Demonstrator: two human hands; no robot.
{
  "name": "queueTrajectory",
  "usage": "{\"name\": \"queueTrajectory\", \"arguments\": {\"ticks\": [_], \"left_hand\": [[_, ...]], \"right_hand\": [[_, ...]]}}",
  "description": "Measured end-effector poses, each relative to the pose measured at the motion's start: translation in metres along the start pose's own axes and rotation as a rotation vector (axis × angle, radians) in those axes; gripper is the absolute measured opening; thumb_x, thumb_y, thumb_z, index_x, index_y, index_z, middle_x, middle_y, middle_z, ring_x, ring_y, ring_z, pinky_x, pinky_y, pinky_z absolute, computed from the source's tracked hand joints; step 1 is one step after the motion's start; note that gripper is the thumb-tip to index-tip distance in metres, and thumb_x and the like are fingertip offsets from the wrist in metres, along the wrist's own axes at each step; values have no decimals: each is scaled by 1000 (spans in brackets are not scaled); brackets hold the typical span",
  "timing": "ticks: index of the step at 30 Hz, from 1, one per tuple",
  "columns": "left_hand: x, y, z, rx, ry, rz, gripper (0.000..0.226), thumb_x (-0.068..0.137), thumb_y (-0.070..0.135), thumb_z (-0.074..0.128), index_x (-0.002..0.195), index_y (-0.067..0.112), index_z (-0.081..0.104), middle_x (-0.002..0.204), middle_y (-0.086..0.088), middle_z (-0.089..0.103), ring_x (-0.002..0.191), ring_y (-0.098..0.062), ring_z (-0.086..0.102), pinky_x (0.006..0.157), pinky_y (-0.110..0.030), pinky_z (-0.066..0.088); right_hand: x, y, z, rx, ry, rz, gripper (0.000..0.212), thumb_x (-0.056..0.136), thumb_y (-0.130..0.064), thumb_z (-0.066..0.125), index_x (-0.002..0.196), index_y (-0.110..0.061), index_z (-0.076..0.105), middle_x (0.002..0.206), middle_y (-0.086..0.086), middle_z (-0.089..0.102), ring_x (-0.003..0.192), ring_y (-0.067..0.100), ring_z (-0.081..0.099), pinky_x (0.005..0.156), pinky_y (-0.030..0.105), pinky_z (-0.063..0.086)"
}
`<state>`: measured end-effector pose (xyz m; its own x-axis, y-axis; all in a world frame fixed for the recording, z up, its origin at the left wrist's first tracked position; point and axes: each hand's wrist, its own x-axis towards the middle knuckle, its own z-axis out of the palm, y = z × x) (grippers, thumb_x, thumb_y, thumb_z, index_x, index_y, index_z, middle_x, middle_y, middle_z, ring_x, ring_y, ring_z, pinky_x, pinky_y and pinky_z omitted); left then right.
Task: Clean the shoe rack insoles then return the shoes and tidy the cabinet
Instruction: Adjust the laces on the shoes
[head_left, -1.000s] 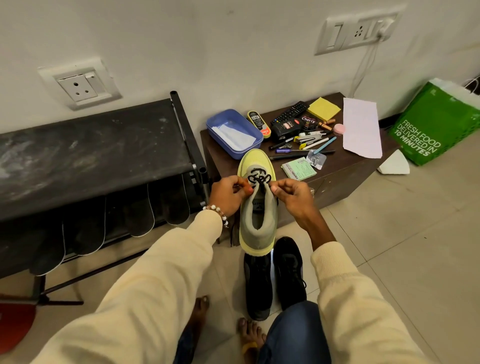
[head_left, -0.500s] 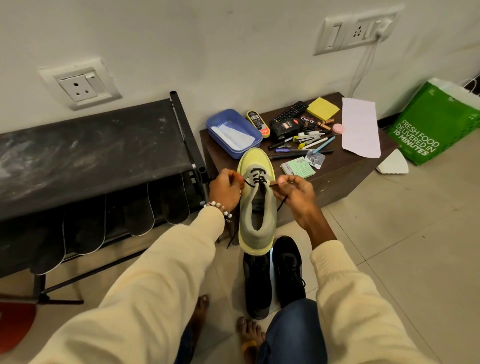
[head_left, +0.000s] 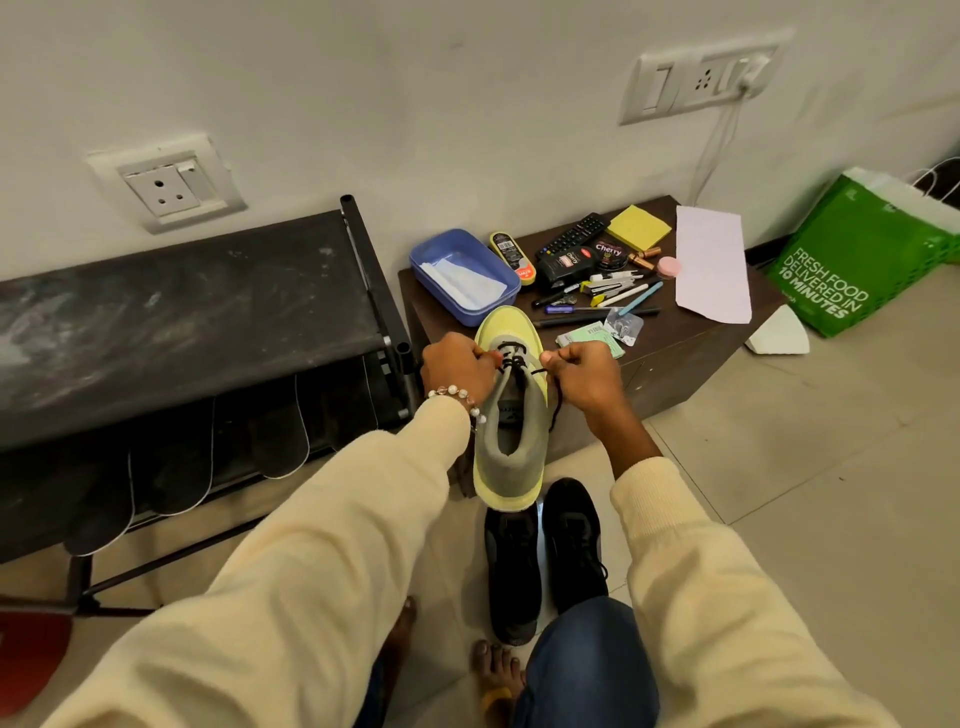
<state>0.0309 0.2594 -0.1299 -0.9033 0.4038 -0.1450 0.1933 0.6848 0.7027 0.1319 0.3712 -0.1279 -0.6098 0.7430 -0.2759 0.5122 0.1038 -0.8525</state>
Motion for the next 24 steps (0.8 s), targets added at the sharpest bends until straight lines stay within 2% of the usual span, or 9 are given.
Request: {"name": "queueTrajectory", "arguments": {"ticks": [2,4,6,8,12,14,17,20,24], "left_hand": [[5,10,-11,-142,-5,-110,27,84,31,72,84,4,76,81,-12,73,75,-24,64,72,-28,51],[8,23,-26,-423,-55,-261,23,83,21,72,83,-2,73,80,-17,73,60,-22,65,64,-32,59],[7,37,-43,-623,-163,-324,21,88,13,68,85,-8,68,69,-16,70,49,-20,62,55,-31,58],[4,54,-59,-738,-259,-341,19,93,9,60,80,-4,63,53,-9,66,41,-15,60,47,-26,55],[-10,90,-93,-939,-313,-341,26,98,-1,46,75,0,56,41,-6,60,34,-12,58,37,-22,51],[-16,105,-108,-1027,-351,-314,28,99,-5,38,78,-2,57,53,-12,63,45,-17,62,40,-23,53],[-25,124,-132,-1088,-362,-263,32,96,-12,29,93,-4,60,80,-16,63,68,-22,63,54,-32,56],[-32,141,-150,-1124,-356,-168,34,93,-17,31,93,-5,63,82,-15,67,72,-22,67,61,-31,56],[-40,160,-164,-1051,-292,-6,20,85,-15,57,82,2,68,65,-9,72,58,-19,71,53,-27,57]], "right_hand": [[-6,-17,-9,233,-52,116,14,90,-13,62,88,0,67,63,5,59,53,14,50,53,28,46],[-11,-35,-19,332,-137,231,11,91,-9,59,93,0,66,64,5,58,51,12,48,52,27,45],[-16,-56,-28,403,-217,319,11,93,-9,55,89,-5,65,67,4,59,54,10,50,56,26,46],[-21,-75,-37,470,-255,327,16,96,-10,51,87,-8,63,70,4,60,57,10,51,58,26,47],[-37,-118,-56,598,-280,227,23,97,-3,39,89,-5,61,77,8,62,66,16,60,68,32,52],[-45,-139,-66,646,-290,169,28,95,5,33,96,0,60,82,12,63,74,20,63,75,36,53],[-59,-167,-80,671,-302,52,35,94,12,27,109,2,57,87,14,63,79,21,63,80,37,52],[-70,-187,-92,593,-239,-94,30,89,16,40,110,5,58,87,15,66,76,22,65,82,38,54],[-83,-208,-99,403,-83,-262,21,82,8,63,101,1,67,86,17,70,70,23,67,69,33,58]]}}
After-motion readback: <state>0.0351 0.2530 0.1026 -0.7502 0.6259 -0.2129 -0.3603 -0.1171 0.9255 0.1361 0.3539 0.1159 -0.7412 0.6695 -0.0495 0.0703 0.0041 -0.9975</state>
